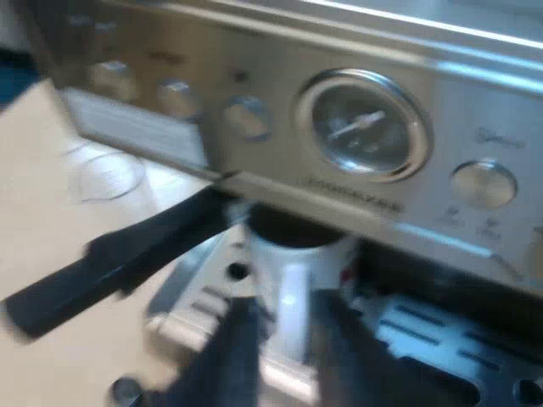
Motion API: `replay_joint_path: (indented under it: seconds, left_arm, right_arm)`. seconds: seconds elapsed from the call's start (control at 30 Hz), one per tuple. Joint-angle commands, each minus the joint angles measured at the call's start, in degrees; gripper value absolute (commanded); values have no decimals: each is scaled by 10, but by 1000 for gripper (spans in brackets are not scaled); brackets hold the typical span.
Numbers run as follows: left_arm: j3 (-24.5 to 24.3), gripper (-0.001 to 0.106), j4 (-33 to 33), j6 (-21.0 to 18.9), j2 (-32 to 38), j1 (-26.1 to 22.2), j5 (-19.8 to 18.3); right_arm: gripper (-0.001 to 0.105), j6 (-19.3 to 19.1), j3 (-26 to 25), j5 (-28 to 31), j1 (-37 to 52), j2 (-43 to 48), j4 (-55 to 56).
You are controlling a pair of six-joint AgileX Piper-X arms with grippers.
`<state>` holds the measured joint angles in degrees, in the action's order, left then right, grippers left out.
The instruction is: Place mug into machine
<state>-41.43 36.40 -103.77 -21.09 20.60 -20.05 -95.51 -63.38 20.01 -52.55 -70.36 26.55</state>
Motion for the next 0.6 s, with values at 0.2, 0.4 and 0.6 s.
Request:
replay_joint_path:
  seconds: [0.2, 0.4, 0.6]
  left_arm:
    - [-5, 85, 10, -19, 3, 1, -2]
    - [-34, 86, 10, -18, -5, 1, 1]
    - [-83, 86, 9, -12, -54, 1, 1]
  right_arm:
    - [100, 3, -5, -26, 4, 47, 89]
    - [99, 4, -5, -28, 35, 74, 84]
    - [99, 8, -6, -62, 121, 104, 94]
